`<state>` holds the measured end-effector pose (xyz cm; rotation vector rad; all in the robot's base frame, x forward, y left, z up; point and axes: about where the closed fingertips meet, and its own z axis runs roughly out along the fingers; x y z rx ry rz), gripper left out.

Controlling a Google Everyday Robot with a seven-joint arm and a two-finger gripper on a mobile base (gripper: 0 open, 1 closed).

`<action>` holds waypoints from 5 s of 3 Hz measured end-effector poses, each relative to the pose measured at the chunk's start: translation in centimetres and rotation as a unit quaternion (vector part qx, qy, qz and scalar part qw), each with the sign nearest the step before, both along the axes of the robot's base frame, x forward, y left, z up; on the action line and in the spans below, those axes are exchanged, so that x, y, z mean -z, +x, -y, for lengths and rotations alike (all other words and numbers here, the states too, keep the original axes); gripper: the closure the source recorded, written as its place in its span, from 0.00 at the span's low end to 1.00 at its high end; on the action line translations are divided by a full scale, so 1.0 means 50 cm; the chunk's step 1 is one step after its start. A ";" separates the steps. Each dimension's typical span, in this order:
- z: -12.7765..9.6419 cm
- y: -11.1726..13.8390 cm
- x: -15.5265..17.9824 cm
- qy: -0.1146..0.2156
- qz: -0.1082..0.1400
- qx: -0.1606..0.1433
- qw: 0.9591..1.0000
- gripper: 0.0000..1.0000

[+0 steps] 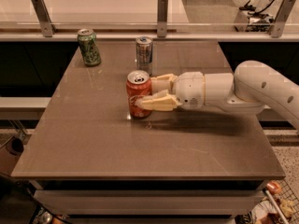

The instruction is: Knock coke can over

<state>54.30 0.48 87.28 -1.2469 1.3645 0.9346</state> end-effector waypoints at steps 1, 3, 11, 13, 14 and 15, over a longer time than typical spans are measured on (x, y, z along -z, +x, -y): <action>-0.005 -0.001 -0.001 0.000 0.000 -0.003 1.000 0.89; -0.009 -0.003 -0.002 0.000 0.000 -0.004 1.000 1.00; 0.073 -0.012 0.008 -0.437 -0.091 0.178 0.877 1.00; 0.067 -0.002 0.037 -0.498 -0.099 0.177 0.843 0.83; 0.067 -0.003 0.034 -0.497 -0.097 0.178 0.843 0.59; 0.067 -0.005 0.031 -0.497 -0.096 0.179 0.844 0.36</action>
Offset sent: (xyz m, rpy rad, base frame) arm -0.0005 0.0021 0.0004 0.0002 -0.0004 0.0039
